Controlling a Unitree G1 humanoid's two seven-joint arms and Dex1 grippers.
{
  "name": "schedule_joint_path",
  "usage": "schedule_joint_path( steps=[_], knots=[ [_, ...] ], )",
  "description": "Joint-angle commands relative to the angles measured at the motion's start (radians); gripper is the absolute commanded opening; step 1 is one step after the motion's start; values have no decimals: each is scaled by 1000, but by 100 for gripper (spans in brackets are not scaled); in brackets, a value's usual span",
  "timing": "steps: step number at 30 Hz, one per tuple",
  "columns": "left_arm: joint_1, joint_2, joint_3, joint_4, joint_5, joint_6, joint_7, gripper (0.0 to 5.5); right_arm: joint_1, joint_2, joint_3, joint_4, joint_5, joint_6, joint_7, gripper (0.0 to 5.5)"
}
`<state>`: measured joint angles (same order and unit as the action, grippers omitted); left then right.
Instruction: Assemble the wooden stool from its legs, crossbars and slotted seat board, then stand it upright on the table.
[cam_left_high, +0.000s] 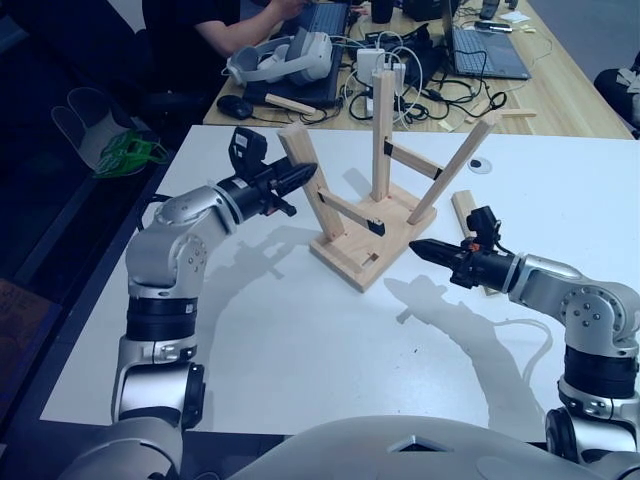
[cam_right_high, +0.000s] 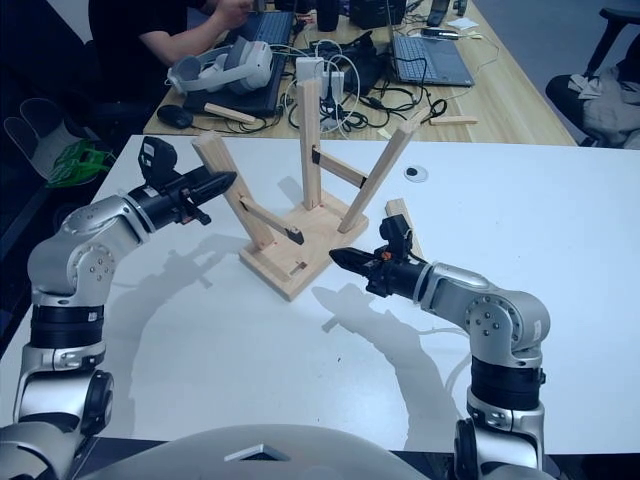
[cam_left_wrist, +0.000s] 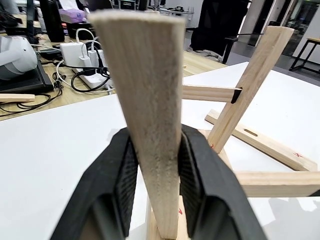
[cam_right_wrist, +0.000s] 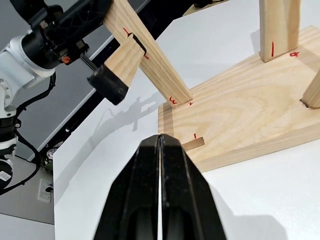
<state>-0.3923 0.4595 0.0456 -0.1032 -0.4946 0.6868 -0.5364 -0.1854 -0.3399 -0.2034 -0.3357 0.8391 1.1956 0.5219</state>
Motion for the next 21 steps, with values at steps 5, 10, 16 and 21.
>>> schedule_joint_path(
  steps=[5, 10, 16, 21],
  knots=[
    [44, -188, -6, -162, 33, 295, 365, 102, -80, 121, -249, 74, 143, -42, -213, 0],
    [34, -319, -27, -255, 66, 350, 534, 102, -78, 132, -311, 81, 186, -93, -295, 0],
    [21, -460, -72, -210, 178, 243, 671, 102, -116, 117, -347, 164, 117, -213, -418, 0],
    [-4, -502, -112, -213, 202, 190, 656, 102, -66, 81, -321, 165, 55, -246, -442, 0]
  ],
)
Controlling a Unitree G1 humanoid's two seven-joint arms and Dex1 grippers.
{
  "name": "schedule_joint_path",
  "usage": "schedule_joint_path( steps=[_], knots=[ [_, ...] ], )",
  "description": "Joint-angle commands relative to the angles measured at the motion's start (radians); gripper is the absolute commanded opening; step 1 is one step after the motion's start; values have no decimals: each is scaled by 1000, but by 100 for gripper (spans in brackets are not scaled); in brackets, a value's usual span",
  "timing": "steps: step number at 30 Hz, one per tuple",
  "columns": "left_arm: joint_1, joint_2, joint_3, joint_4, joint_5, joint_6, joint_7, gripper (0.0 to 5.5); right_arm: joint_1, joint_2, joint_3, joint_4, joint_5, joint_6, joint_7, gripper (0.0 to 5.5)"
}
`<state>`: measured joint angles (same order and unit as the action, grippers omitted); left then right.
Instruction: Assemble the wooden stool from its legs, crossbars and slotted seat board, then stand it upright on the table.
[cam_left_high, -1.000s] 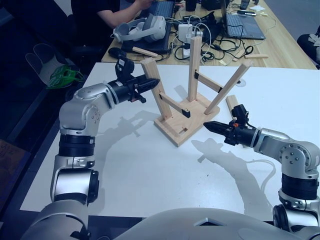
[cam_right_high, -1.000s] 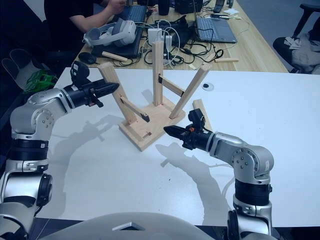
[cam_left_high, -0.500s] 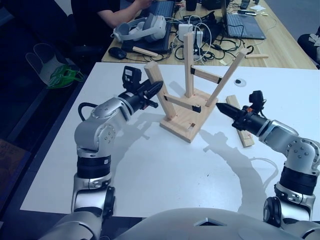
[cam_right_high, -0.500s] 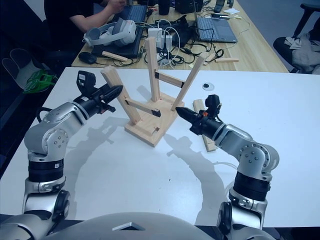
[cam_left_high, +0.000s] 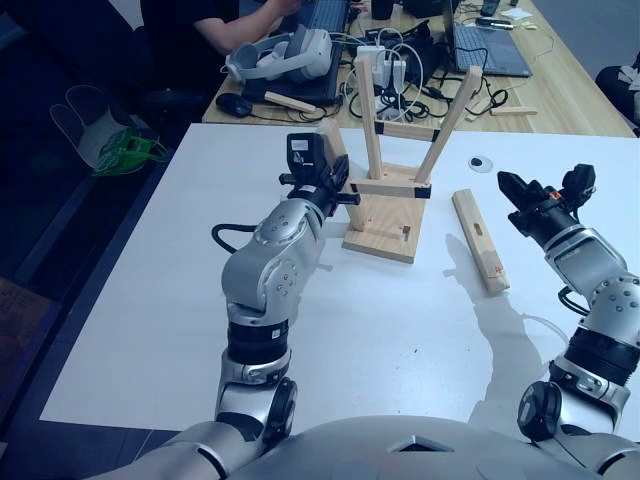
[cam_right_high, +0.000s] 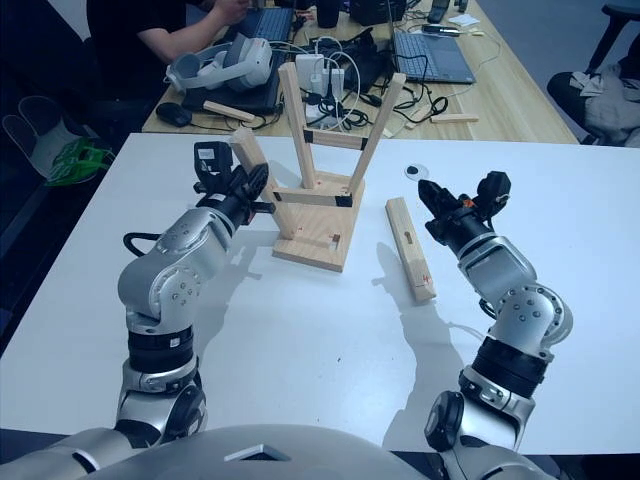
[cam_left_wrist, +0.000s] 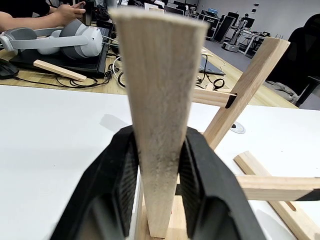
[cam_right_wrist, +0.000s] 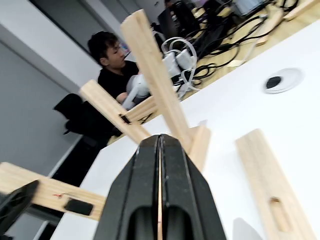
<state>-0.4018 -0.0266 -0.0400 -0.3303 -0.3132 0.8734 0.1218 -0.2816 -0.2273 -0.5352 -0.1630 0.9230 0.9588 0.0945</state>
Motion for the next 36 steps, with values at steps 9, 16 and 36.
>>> schedule_joint_path(
  steps=[9, 16, 36],
  knots=[
    [19, -10, -1, -104, 39, 10, -2, 243, 239, -164, 53, -182, -68, 116, -27, 71],
    [-4, 74, -19, -130, 149, -183, -36, 358, 238, -260, 190, -136, -150, 154, 57, 201],
    [-106, 23, 108, -19, 139, -493, -52, 540, -17, -208, 396, -89, -468, 395, -48, 538]
  ],
)
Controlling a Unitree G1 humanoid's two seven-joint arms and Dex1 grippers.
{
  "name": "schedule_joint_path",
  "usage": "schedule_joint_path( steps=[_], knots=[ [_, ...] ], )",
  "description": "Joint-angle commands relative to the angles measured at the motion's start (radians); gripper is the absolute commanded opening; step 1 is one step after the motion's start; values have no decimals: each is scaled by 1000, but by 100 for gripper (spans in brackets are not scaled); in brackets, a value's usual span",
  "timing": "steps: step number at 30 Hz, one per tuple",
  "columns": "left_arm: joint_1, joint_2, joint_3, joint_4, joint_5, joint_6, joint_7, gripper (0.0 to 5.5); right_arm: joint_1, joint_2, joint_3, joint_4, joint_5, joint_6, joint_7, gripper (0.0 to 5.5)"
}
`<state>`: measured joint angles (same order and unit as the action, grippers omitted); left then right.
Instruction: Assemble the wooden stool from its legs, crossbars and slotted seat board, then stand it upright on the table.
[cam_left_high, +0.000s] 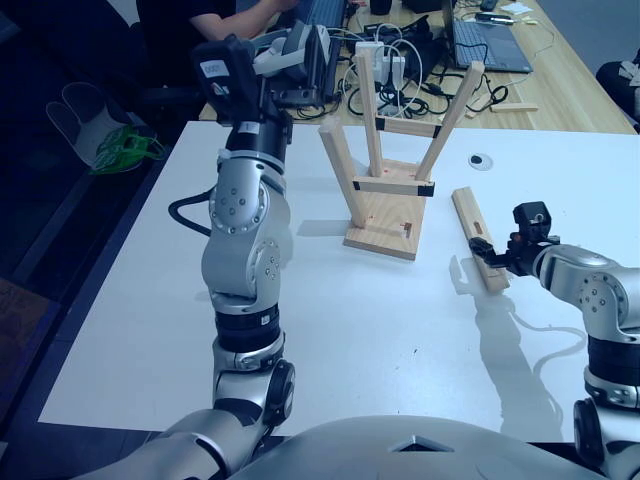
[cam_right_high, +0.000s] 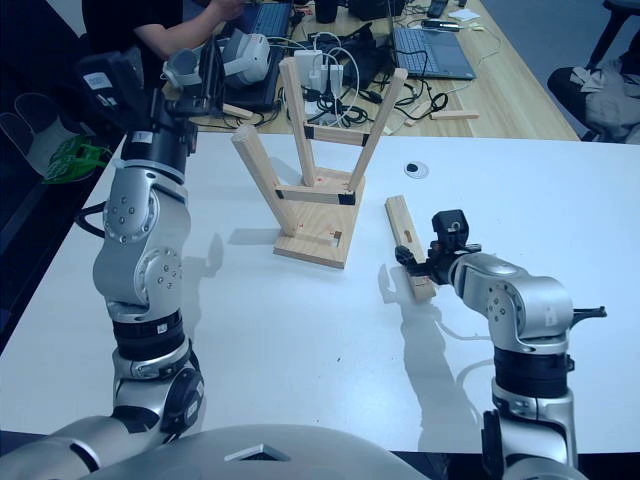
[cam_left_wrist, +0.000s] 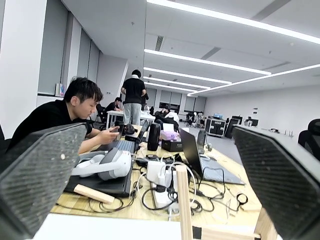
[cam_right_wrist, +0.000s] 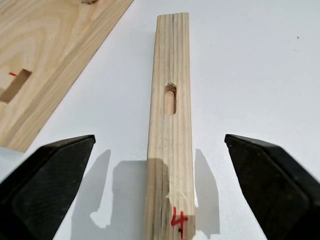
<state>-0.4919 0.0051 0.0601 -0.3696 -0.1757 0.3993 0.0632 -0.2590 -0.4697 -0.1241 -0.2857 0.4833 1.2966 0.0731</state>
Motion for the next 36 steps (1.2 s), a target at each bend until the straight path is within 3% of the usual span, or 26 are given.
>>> schedule_joint_path(
  steps=[1, 12, 18, 21, 28, 36],
  knots=[
    [-15, -13, 8, 21, 1, -24, 8, 540, -52, 43, -23, 46, -34, 82, -31, 538],
    [-8, -73, 23, 47, 1, -90, 50, 540, -146, 41, -66, 194, -91, 307, 10, 538],
    [-5, -90, 41, 61, -3, -116, 68, 540, -189, -29, 43, 275, -90, 313, 82, 538],
    [-10, -93, 56, 73, -9, -121, 75, 540, -203, -43, 99, 304, -109, 276, 107, 461],
    [-17, -93, 75, 99, -16, -129, 84, 540, -233, -41, 170, 358, -144, 201, 148, 341],
    [-22, -87, 86, 114, -22, -129, 84, 540, -246, -12, 154, 369, -172, 195, 148, 202]
  ],
)
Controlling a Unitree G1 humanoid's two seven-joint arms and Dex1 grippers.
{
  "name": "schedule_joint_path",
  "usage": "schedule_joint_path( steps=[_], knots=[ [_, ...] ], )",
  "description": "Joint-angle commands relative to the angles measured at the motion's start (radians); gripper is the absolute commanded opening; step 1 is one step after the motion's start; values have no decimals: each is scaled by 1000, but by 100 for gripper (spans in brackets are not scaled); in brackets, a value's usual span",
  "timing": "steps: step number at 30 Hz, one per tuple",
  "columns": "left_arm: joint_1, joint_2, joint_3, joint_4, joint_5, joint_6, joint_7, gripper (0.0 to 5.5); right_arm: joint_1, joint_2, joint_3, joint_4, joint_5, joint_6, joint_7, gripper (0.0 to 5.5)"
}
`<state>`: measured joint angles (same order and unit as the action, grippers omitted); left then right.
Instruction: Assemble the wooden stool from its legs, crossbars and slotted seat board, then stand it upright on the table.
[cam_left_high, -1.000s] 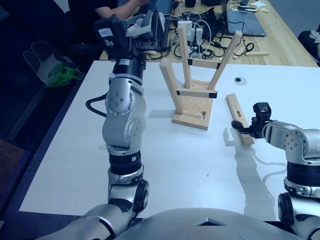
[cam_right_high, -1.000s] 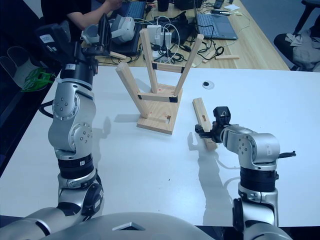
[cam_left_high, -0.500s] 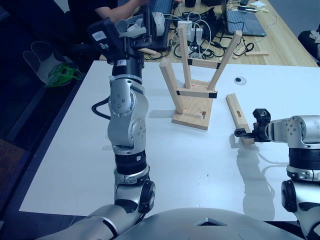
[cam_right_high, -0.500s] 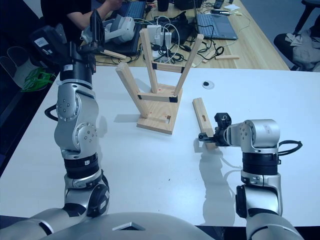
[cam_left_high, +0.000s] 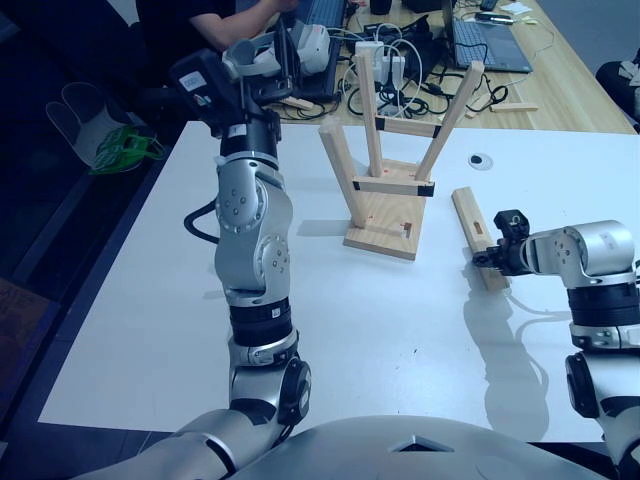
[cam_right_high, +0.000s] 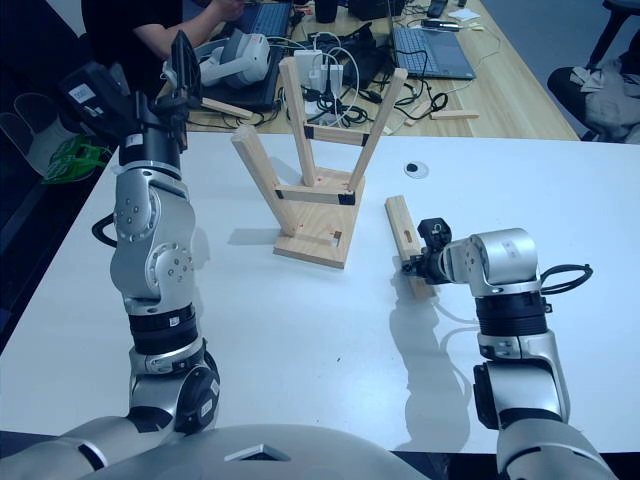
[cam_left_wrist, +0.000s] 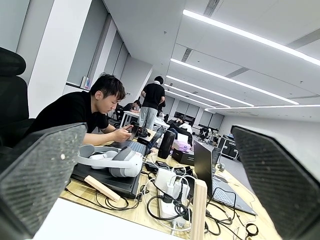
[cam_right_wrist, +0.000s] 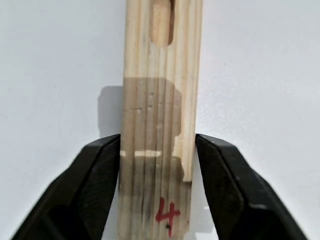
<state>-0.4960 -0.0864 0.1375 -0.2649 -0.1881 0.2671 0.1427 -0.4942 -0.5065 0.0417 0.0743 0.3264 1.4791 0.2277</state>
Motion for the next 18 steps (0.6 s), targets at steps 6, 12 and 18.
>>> schedule_joint_path(
  steps=[6, 12, 18],
  knots=[
    [-51, 30, 40, 10, -9, -29, 2, 540, -19, 124, -114, -17, -50, 34, -75, 201],
    [-91, 90, 54, 24, -21, -11, -40, 540, 1, 288, -229, -184, -184, -333, -289, 201],
    [-183, 182, 86, 86, -52, 4, -104, 540, 52, 297, -178, -327, -328, -832, -382, 201]
  ],
)
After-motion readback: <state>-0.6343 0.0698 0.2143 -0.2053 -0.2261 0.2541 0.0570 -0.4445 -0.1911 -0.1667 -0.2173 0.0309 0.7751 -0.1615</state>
